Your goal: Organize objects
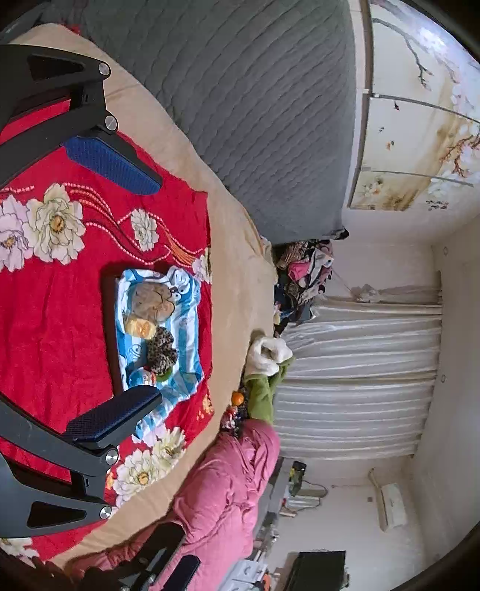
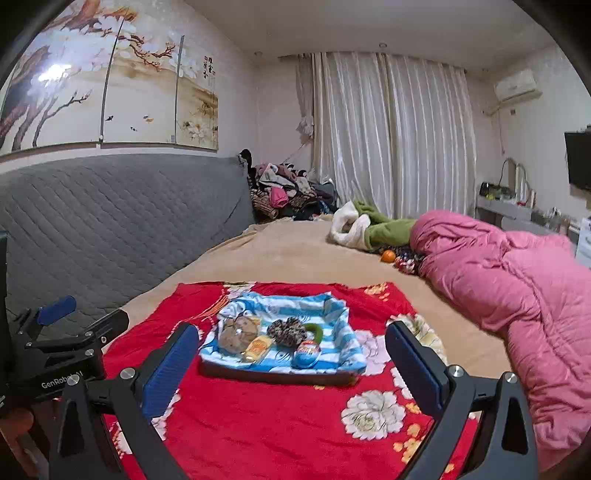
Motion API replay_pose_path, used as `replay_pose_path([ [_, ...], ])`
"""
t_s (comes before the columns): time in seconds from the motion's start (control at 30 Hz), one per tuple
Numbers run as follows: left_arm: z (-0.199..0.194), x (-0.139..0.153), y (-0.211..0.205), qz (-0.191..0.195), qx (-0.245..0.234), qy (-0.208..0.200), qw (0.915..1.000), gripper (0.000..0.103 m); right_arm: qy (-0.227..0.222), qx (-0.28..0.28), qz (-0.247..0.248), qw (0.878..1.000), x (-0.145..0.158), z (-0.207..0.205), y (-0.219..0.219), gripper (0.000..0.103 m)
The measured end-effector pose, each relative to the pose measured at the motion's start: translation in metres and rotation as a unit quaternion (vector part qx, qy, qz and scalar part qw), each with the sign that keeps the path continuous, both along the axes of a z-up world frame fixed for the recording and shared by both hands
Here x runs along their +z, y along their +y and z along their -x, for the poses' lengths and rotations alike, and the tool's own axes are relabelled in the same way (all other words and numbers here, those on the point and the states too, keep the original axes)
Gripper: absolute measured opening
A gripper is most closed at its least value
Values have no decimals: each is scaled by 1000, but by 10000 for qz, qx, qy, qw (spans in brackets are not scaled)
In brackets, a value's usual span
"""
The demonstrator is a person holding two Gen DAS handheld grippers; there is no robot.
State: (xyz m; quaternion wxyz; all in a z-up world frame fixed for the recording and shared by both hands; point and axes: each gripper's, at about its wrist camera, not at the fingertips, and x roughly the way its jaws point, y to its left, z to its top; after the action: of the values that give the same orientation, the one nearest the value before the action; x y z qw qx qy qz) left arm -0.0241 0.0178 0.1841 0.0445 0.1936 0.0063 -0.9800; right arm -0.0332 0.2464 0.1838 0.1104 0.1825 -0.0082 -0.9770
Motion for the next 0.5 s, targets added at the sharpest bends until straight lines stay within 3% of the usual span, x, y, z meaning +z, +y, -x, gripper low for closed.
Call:
replay_pose_path([
  [0.5,-28,-48,-9,-51,74,-218,9997,103,-174,-105,-225,9995,-49,-29,5,102],
])
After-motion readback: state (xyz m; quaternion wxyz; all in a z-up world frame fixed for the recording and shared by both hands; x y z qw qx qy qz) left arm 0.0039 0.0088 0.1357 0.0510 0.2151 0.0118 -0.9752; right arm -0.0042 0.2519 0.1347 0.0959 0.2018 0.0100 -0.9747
